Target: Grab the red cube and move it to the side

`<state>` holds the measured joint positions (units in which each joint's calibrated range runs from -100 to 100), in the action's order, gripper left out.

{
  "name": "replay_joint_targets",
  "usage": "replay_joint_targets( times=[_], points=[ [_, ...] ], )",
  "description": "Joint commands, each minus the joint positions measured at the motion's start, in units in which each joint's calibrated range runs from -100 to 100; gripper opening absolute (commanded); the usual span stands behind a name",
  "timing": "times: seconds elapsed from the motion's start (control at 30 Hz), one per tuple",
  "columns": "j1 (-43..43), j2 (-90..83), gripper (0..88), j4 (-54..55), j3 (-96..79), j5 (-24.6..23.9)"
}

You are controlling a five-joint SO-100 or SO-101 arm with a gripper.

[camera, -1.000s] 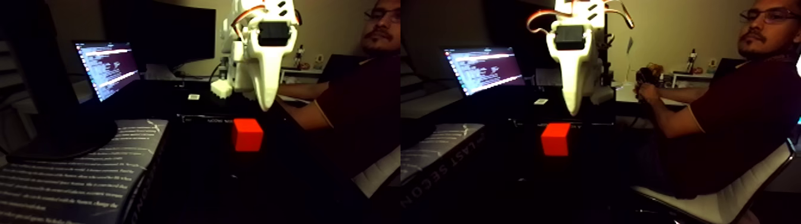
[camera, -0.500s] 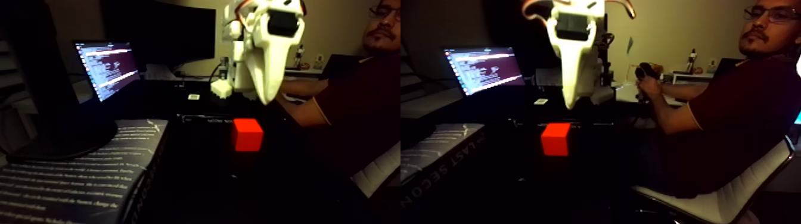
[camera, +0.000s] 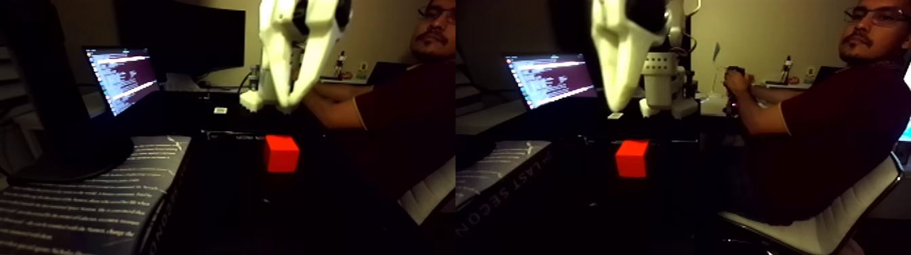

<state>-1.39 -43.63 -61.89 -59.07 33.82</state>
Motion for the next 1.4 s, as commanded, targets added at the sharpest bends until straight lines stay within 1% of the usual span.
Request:
replay_joint_targets(
  times=[0.0, 0.07, 0.17, 0.33, 0.57, 0.7, 0.8, 0.87, 1.23, 1.37],
  points=[
    [3.64, 8.25, 1.2, -0.35, 6.42, 4.56],
    [4.97, 11.11, 1.3, -2.21, 9.41, 6.40],
    [5.64, 13.71, 1.4, -8.72, 14.13, 8.50],
    [4.89, 16.65, 7.4, -15.64, 17.94, 8.83],
    [4.64, 20.77, 9.1, -15.81, 18.03, 8.77],
    [2.56, 23.37, 9.6, -16.06, 17.58, 8.39],
    [1.72, 24.80, 14.8, -16.06, 17.49, 8.29],
    [1.72, 25.31, 16.7, -15.56, 17.49, 8.23],
    [-0.61, 29.42, 17.7, -15.05, 17.49, 8.29],
    [-0.69, 30.18, 18.1, -12.43, 17.49, 7.64]
  ],
)
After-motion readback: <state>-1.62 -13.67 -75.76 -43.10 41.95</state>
